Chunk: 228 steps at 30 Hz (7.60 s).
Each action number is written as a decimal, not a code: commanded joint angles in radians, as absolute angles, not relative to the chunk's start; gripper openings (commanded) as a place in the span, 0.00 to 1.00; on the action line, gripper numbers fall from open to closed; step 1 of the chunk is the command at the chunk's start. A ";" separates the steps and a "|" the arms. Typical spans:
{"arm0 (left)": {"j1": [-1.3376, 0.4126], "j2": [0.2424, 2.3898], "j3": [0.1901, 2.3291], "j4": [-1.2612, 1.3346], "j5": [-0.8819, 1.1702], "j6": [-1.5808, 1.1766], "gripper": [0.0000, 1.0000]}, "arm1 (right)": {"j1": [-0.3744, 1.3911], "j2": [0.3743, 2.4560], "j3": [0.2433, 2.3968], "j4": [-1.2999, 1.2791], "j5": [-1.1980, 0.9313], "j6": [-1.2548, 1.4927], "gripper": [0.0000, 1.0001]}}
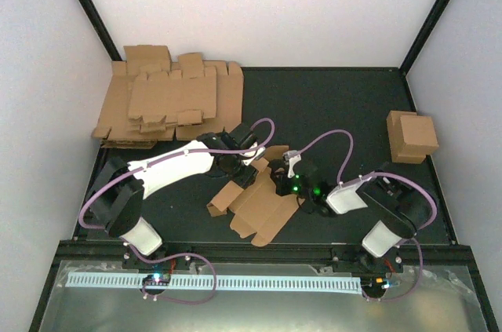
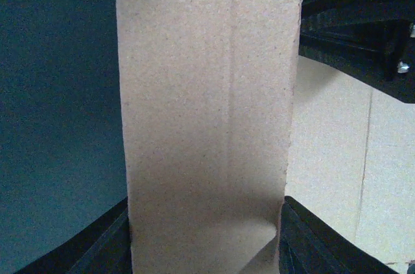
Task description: Fold the paper box
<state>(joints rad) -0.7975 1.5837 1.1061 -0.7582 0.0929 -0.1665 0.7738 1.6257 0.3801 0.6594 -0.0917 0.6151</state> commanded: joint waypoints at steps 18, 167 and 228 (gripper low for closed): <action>-0.792 1.543 1.085 -0.741 0.123 -0.160 0.55 | 0.730 1.553 0.403 0.625 -0.102 0.690 0.02; -0.716 1.522 1.193 -0.850 0.335 -0.086 0.55 | 0.514 1.338 0.439 0.435 -0.139 0.264 0.77; -0.717 1.546 1.170 -0.776 0.273 -0.062 0.54 | 0.598 1.243 0.393 0.399 -0.329 0.380 0.10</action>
<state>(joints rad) -0.7147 1.5795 1.1870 -0.8364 0.2840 -0.0628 0.5758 1.2552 0.3622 0.4213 -0.3714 0.3367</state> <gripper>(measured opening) 0.542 0.099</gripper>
